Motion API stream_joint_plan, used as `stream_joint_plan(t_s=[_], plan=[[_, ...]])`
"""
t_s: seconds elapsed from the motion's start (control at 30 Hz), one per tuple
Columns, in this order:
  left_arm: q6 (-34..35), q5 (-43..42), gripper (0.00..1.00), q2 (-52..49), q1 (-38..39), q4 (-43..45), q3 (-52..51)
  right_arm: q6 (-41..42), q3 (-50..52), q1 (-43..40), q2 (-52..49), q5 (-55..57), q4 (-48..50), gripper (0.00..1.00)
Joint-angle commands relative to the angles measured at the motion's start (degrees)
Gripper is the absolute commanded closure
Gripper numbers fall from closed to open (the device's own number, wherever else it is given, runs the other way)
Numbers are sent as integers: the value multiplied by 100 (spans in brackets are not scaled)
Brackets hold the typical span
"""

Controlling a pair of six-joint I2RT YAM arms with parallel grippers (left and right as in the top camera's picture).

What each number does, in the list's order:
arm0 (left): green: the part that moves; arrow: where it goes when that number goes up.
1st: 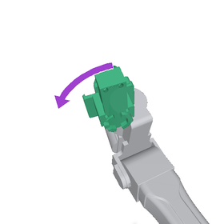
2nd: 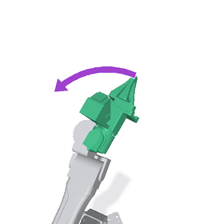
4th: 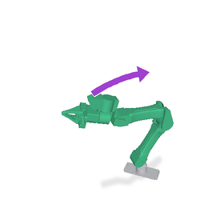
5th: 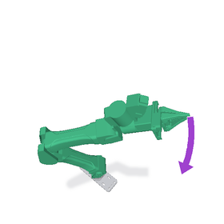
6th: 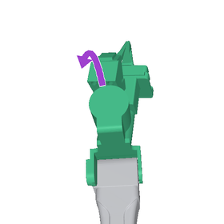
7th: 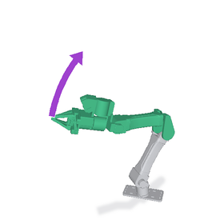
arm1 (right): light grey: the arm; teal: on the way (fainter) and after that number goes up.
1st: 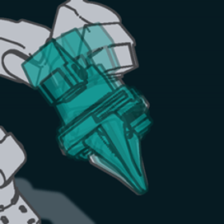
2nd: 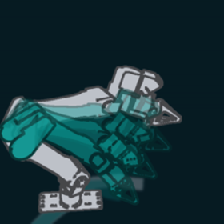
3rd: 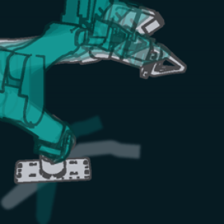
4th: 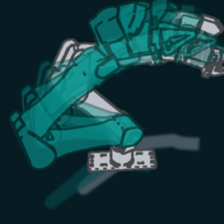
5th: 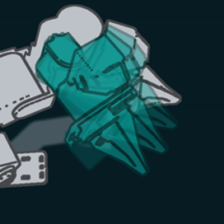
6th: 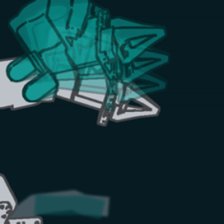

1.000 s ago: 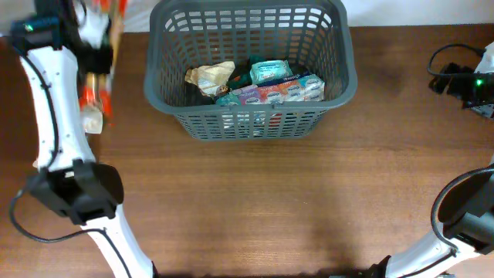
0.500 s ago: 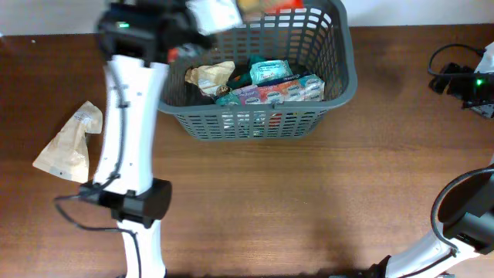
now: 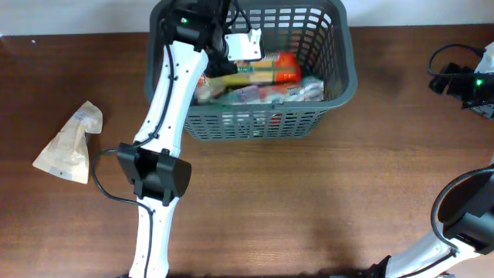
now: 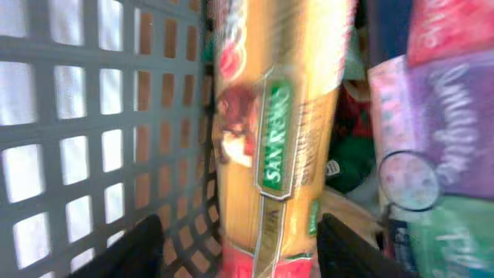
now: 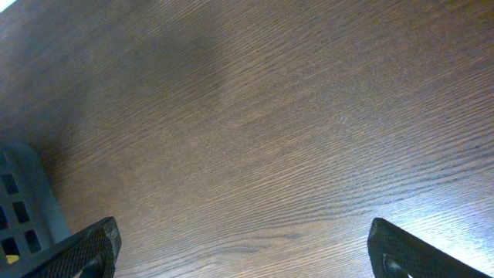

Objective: Pack container
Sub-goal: 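Lift the spaghetti package over the basket and release it inside, then grasp the left beige paper pouch with the left gripper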

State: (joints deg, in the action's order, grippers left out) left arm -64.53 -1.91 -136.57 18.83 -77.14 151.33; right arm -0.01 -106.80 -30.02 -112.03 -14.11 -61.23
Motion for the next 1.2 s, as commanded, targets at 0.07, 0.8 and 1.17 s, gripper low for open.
stream_joint_plan(t_s=[0.07, 0.8, 1.17], plan=[[815, 31, 20, 411, -13, 175, 55, 9, 13, 4, 101, -46, 13, 1], [3193, 57, 13, 3689, -4105, 951, -4717, 11, 13, 4, 103, -46, 15, 1], [3303, 743, 16, 2981, -4463, 2549, -6494, 9, 13, 4, 103, -46, 13, 1]])
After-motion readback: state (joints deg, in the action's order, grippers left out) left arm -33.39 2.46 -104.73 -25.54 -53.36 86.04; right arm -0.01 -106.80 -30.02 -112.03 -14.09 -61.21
